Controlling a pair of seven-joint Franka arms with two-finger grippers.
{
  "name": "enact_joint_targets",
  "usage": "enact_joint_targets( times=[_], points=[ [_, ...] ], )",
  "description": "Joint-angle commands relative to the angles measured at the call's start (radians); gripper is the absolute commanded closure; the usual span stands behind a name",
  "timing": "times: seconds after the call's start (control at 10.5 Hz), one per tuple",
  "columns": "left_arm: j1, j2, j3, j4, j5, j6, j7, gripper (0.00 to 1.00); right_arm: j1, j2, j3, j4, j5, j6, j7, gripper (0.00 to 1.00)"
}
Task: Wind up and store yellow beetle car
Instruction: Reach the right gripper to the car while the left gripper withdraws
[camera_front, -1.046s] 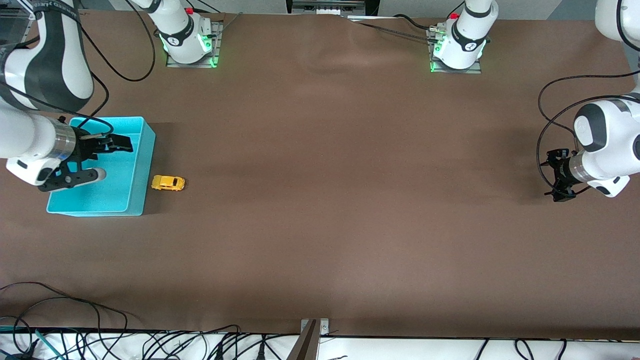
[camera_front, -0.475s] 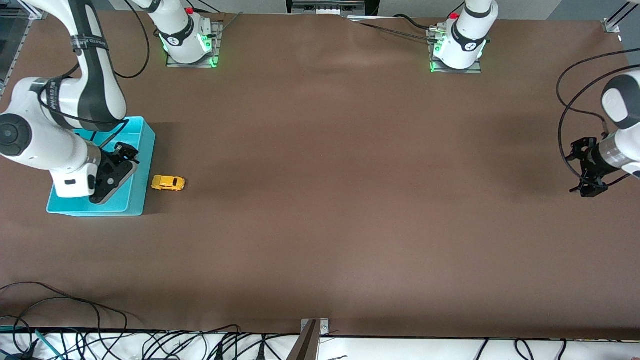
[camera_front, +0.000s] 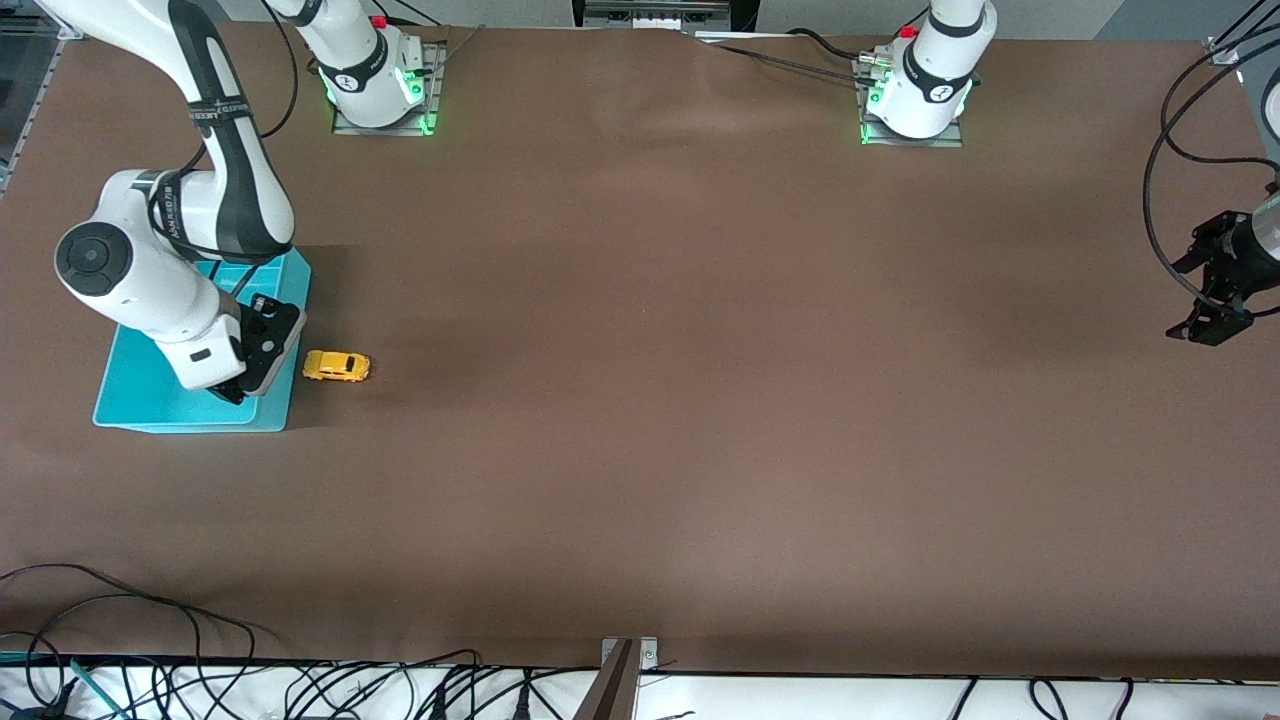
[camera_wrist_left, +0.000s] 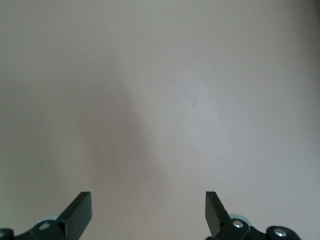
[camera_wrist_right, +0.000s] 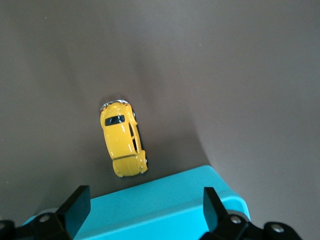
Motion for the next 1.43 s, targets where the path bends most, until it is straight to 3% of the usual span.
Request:
enact_joint_targets(
  times=[0.0, 0.1, 0.29, 0.48, 0.67, 1.05, 1.14, 1.24, 1.33],
  points=[
    [-0.002, -0.027, -0.070, 0.029, 0.090, -0.027, 0.067, 0.00, 0.004, 0.048, 0.013, -0.011, 0.025, 0.064, -0.100, 0.00],
    [-0.002, -0.027, -0.096, 0.042, 0.097, -0.044, 0.079, 0.00, 0.002, 0.066, 0.030, -0.008, 0.059, 0.077, -0.155, 0.00],
    [-0.004, -0.027, -0.133, 0.066, 0.083, -0.101, 0.287, 0.00, 0.001, 0.102, 0.031, -0.009, 0.139, 0.099, -0.243, 0.00],
    [-0.012, -0.027, -0.137, 0.080, 0.005, -0.119, 0.465, 0.00, -0.004, 0.115, 0.031, -0.011, 0.152, 0.093, -0.243, 0.00],
    [-0.013, -0.017, -0.133, 0.169, -0.093, -0.205, 0.675, 0.00, -0.015, 0.142, 0.030, -0.011, 0.152, 0.091, -0.245, 0.00],
    [-0.018, -0.011, -0.159, 0.322, -0.092, -0.337, 0.703, 0.00, -0.028, 0.178, 0.031, -0.026, 0.153, 0.088, -0.245, 0.00],
    [-0.016, -0.011, -0.186, 0.348, -0.092, -0.357, 0.702, 0.00, -0.028, 0.177, 0.031, -0.026, 0.153, 0.087, -0.245, 0.05],
    [-0.019, -0.010, -0.194, 0.355, -0.093, -0.380, 0.700, 0.00, -0.028, 0.177, 0.031, -0.026, 0.153, 0.087, -0.245, 0.20],
    [-0.016, -0.013, -0.215, 0.356, -0.095, -0.386, 0.702, 0.00, -0.030, 0.177, 0.031, -0.026, 0.153, 0.087, -0.245, 0.41]
  ],
)
